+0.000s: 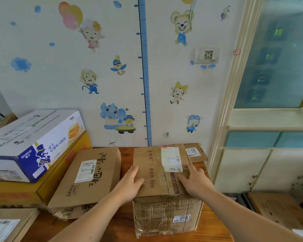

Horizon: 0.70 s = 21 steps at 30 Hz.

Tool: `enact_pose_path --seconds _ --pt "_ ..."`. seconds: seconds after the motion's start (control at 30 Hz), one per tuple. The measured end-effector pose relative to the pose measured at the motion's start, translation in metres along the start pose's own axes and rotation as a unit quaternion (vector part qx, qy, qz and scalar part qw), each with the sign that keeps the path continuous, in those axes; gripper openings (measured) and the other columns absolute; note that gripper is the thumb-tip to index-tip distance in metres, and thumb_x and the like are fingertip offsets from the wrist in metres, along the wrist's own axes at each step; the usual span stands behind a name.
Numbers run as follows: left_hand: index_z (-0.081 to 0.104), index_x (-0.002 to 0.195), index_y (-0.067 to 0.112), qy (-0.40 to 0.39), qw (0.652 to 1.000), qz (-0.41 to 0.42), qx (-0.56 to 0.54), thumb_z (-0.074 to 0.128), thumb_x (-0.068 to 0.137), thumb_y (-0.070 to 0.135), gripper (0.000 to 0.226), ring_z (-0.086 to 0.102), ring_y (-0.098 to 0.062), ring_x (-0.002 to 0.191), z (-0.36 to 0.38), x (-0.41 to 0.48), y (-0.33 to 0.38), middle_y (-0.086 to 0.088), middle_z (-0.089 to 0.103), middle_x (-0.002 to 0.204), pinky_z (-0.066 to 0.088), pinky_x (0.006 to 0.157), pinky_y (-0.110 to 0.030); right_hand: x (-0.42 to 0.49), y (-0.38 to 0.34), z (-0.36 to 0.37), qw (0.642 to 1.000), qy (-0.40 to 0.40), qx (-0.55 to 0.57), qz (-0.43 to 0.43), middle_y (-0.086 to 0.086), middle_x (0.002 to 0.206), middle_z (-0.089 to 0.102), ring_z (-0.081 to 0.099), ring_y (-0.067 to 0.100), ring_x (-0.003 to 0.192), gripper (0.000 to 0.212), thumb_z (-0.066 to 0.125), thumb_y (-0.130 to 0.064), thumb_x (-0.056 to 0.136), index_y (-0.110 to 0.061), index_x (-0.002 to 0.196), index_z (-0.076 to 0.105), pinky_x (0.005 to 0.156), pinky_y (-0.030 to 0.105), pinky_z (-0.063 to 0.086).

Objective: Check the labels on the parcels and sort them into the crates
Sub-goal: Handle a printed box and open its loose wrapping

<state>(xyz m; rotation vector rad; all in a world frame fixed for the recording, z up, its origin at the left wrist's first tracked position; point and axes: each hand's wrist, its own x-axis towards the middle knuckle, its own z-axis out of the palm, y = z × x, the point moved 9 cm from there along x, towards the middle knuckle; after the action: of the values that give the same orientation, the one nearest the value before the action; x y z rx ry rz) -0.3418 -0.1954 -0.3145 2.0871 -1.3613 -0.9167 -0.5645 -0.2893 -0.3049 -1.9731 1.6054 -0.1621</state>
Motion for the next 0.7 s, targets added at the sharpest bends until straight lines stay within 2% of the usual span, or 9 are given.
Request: enact_pose_path --seconds 0.07,0.1,0.17,0.2,0.27,0.33,0.47,0.7 --pt "0.003 0.158 0.023 -0.003 0.999 -0.006 0.039 0.046 0.101 0.043 0.074 0.018 -0.016 0.149 0.001 0.002 0.006 0.006 -0.006 0.164 0.021 0.12 -0.033 0.001 0.002 0.003 0.999 -0.001 -0.032 -0.001 0.008 0.144 0.038 0.055 0.025 0.113 0.064 0.034 -0.061 0.097 -0.032 0.152 0.017 0.088 0.039 0.052" --pt "0.003 0.158 0.023 -0.001 0.998 -0.006 0.068 0.047 0.099 0.048 0.078 0.014 -0.018 0.15 0.001 0.004 0.009 0.005 -0.008 0.164 0.02 0.121 -0.035 0.001 0.0 0.002 0.998 0.006 -0.063 -0.013 0.008 0.148 0.035 0.048 0.028 0.125 0.064 0.032 -0.061 0.097 -0.031 0.152 0.017 0.099 0.045 0.048" --pt "0.005 0.158 0.023 -0.001 0.99 0.007 0.143 0.047 0.097 0.054 0.081 -0.003 -0.021 0.152 0.002 0.007 0.019 0.002 -0.013 0.164 0.012 0.123 -0.044 0.002 -0.011 0.001 0.991 0.011 -0.12 -0.065 0.005 0.161 0.017 0.02 0.029 0.147 0.067 0.03 -0.062 0.097 -0.031 0.154 0.014 0.118 0.051 0.026" --pt "0.006 0.158 0.024 -0.006 0.983 0.019 0.183 0.045 0.096 0.057 0.08 -0.01 -0.021 0.151 0.005 0.009 0.025 0.002 -0.015 0.164 0.007 0.123 -0.048 0.001 -0.017 0.003 0.986 0.001 -0.138 -0.092 0.001 0.165 0.006 0.006 0.027 0.151 0.069 0.029 -0.064 0.097 -0.033 0.156 0.01 0.121 0.051 0.015" --pt "0.003 0.157 0.03 -0.02 0.968 0.047 0.246 0.041 0.095 0.061 0.079 -0.018 -0.022 0.15 0.013 0.012 0.038 0.004 -0.017 0.163 0.0 0.12 -0.052 0.001 -0.027 0.009 0.976 -0.029 -0.173 -0.126 -0.002 0.165 -0.01 -0.012 0.024 0.151 0.072 0.026 -0.067 0.096 -0.037 0.156 0.002 0.121 0.05 0.001" --pt "-0.002 0.156 0.036 -0.043 0.959 0.053 0.277 0.037 0.095 0.065 0.078 -0.023 -0.022 0.148 0.023 0.016 0.042 0.006 -0.019 0.163 -0.004 0.119 -0.054 0.004 -0.029 0.017 0.968 -0.054 -0.203 -0.137 -0.002 0.165 -0.014 -0.017 0.023 0.15 0.071 0.023 -0.069 0.096 -0.039 0.155 -0.003 0.12 0.05 -0.002" --pt "-0.006 0.155 0.038 -0.062 0.949 0.034 0.306 0.03 0.094 0.069 0.078 -0.028 -0.02 0.146 0.032 0.02 0.034 0.008 -0.024 0.161 -0.007 0.118 -0.054 0.009 -0.024 0.024 0.963 -0.076 -0.222 -0.132 -0.001 0.165 -0.013 -0.018 0.023 0.15 0.07 0.02 -0.068 0.096 -0.039 0.156 -0.001 0.121 0.052 0.0" --pt "-0.002 0.156 0.036 -0.087 0.944 0.017 0.319 0.03 0.095 0.067 0.076 -0.029 -0.022 0.145 0.038 0.021 0.035 0.006 -0.024 0.161 -0.006 0.12 -0.054 0.013 -0.022 0.029 0.959 -0.098 -0.241 -0.109 0.0 0.165 -0.012 -0.016 0.024 0.151 0.067 0.02 -0.068 0.096 -0.041 0.155 0.003 0.12 0.055 -0.003"
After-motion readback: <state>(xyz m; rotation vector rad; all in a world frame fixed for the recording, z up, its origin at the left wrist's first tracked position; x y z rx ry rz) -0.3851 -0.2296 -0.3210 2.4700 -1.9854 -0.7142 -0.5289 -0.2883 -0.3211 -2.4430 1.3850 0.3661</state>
